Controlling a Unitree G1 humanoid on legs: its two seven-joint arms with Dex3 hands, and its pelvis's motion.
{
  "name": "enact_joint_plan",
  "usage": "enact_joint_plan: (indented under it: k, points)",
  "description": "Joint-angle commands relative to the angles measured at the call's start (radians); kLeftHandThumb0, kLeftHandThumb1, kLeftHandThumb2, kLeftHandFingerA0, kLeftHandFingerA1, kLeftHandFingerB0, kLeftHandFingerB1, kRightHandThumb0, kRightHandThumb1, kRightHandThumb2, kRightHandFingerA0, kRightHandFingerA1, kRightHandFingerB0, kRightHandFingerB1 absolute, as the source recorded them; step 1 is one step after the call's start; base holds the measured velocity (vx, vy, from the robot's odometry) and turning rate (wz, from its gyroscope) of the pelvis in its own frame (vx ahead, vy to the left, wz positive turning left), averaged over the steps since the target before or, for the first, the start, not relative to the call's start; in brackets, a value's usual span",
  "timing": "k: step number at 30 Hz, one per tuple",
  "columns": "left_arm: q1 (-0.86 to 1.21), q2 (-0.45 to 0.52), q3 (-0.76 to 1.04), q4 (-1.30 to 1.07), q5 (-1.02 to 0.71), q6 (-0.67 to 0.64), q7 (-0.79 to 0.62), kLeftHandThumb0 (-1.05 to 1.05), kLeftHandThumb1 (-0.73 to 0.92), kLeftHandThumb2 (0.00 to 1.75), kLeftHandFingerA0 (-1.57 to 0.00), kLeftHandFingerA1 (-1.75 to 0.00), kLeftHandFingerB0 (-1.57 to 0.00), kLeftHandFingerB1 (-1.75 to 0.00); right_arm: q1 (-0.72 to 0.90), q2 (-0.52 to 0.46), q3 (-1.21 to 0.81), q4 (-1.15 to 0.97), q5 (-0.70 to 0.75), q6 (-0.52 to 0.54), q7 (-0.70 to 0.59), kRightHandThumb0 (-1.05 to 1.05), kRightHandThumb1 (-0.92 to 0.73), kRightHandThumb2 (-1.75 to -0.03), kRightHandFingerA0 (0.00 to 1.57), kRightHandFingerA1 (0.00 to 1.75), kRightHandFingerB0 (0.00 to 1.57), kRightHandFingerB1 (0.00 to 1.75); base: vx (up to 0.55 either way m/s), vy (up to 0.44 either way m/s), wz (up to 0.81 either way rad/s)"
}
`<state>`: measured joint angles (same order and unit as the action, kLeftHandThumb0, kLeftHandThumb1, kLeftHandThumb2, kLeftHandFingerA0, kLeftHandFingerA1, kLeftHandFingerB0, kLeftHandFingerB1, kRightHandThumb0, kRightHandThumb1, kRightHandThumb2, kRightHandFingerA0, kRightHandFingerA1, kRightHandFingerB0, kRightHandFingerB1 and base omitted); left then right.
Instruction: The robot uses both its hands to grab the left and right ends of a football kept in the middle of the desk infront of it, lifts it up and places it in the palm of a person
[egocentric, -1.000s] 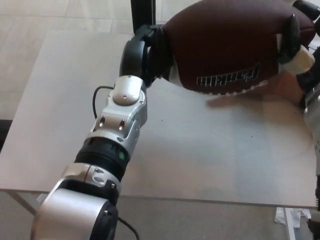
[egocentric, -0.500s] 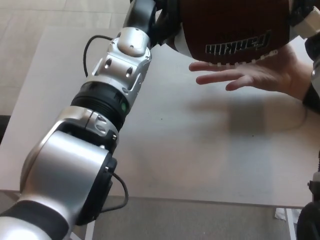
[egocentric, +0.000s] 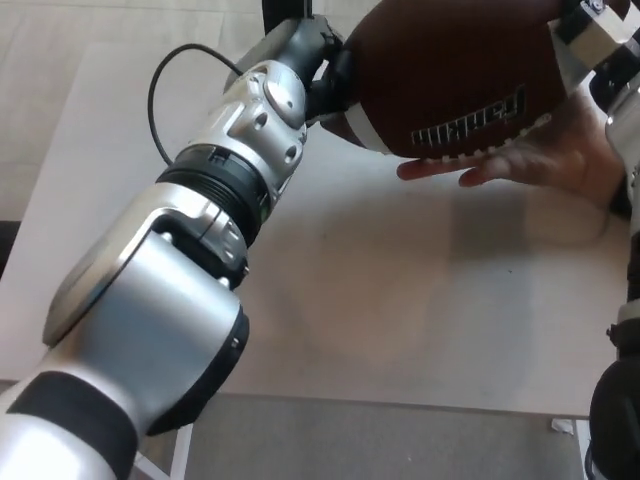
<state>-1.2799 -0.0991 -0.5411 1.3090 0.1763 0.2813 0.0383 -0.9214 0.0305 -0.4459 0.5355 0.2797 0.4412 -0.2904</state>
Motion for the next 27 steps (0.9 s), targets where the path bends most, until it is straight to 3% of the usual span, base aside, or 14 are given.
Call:
enact_joint_plan:
  k: [1, 4, 8, 9, 10, 11, 15, 17, 19, 20, 23, 25, 26, 27]
  points:
    - [-0.04, -0.124, -0.181, 0.011, 0.211, 0.099, -0.196, -0.24, 0.76, 0.52, -0.38, -1.49, -0.23, -0.35, -0.02, 0.012, -0.027, 0.125, 0.026, -0.02, -0.062, -0.18, -0.76, -0.87, 0.91, 1.75, 0.74, 1.42, 0.0, 0.0, 0.0]
    - [-0.029, -0.133, -0.26, 0.025, 0.263, 0.092, -0.242, -0.25, 0.65, 0.58, -0.47, -1.4, -0.27, -0.44, 0.013, -0.003, 0.006, 0.137, -0.025, -0.019, -0.083, -0.23, -0.77, -0.73, 0.88, 1.61, 0.72, 1.14, 0.0, 0.0, 0.0]
    - [-0.017, -0.118, -0.337, 0.018, 0.31, 0.047, -0.255, -0.21, 0.59, 0.61, -0.5, -1.16, -0.46, -0.54, 0.037, -0.026, 0.03, 0.178, -0.056, -0.052, -0.078, -0.17, -0.7, -0.81, 0.88, 1.71, 0.74, 1.31, 0.0, 0.0, 0.0]
    - [-0.009, -0.103, -0.36, 0.006, 0.325, 0.017, -0.233, -0.21, 0.59, 0.59, -0.44, -1.05, -0.51, -0.53, 0.049, -0.05, 0.064, 0.202, -0.1, -0.044, -0.091, -0.24, -0.73, -0.69, 0.92, 1.69, 0.73, 1.22, 0.0, 0.0, 0.0]
    - [-0.01, -0.091, -0.367, -0.001, 0.329, 0.004, -0.222, -0.21, 0.63, 0.6, -0.4, -1.11, -0.37, -0.54, 0.056, -0.075, 0.102, 0.212, -0.141, -0.01, -0.108, -0.31, -0.54, -0.98, 1.23, 1.34, 0.81, 1.01, 0.0, 0.0, 0.0]
    - [-0.011, -0.084, -0.364, -0.002, 0.323, -0.002, -0.223, -0.22, 0.66, 0.6, -0.43, -1.11, -0.38, -0.53, 0.06, -0.085, 0.116, 0.217, -0.151, -0.002, -0.11, -0.29, -0.69, -0.67, 0.97, 1.64, 0.79, 1.01, 0.0, 0.0, 0.0]
    - [-0.039, -0.028, -0.295, -0.026, 0.271, -0.014, -0.228, -0.29, 0.7, 0.6, -0.49, -0.93, -0.3, -0.39, 0.104, -0.162, 0.196, 0.228, -0.198, 0.014, -0.099, -0.18, -0.71, -0.64, 0.92, 1.39, 0.78, 0.64, 0.0, 0.0, 0.0]
    - [-0.047, -0.002, -0.263, -0.039, 0.261, -0.01, -0.207, -0.34, 0.7, 0.61, -0.53, -1.17, -0.2, -0.38, 0.106, -0.196, 0.247, 0.229, -0.223, 0.025, -0.076, -0.3, -0.75, -0.62, 0.87, 1.14, 0.55, 0.49, 0.0, 0.0, 0.0]
    - [-0.068, 0.048, -0.251, -0.055, 0.275, -0.032, -0.203, -0.47, 0.54, 0.86, -0.48, -0.81, -0.18, -0.52, 0.101, -0.252, 0.31, 0.231, -0.25, 0.041, -0.019, -0.51, -0.75, -0.62, 0.77, 1.5, 0.17, 0.29, 0.0, 0.0, 0.0]
    - [-0.076, 0.077, -0.244, -0.066, 0.281, -0.051, -0.186, -0.52, 0.55, 0.87, -0.46, -0.78, -0.18, -0.52, 0.086, -0.285, 0.349, 0.248, -0.273, 0.056, 0.007, -0.61, -0.62, -0.92, 0.36, 0.74, 0.04, 0.3, 0.0, 0.0, 0.0]
    - [-0.074, 0.133, -0.169, -0.106, 0.244, -0.094, -0.155, -0.46, 0.71, 0.61, -0.39, -0.74, -0.24, -0.45, 0.094, -0.358, 0.411, 0.226, -0.28, 0.06, 0.093, -0.77, -0.68, -0.96, 0.28, 0.57, 0.0, 0.07, 0.0, 0.0, 0.0]
    - [-0.084, 0.188, -0.065, -0.151, 0.182, -0.09, -0.184, -0.58, 0.76, 0.63, -0.13, -0.53, -0.13, -0.34, 0.11, -0.427, 0.451, 0.194, -0.291, 0.037, 0.157, -1.05, -0.73, -1.05, 0.0, 0.07, 0.0, 0.0, 0.0, 0.0, 0.0]
    - [-0.081, 0.215, -0.024, -0.176, 0.165, -0.108, -0.19, -0.36, 0.56, 1.08, -0.06, -0.55, 0.0, -0.51, 0.124, -0.455, 0.455, 0.18, -0.285, 0.006, 0.185, -1.0, -0.69, -1.06, 0.0, 0.18, 0.0, 0.07, 0.0, 0.0, 0.0]
    - [-0.074, 0.231, 0.009, -0.197, 0.155, -0.12, -0.192, -0.36, 0.56, 1.08, -0.06, -0.55, 0.0, -0.51, 0.132, -0.47, 0.457, 0.169, -0.278, -0.004, 0.2, -1.0, -0.69, -1.06, 0.0, 0.18, 0.0, 0.07, 0.0, 0.0, 0.0]
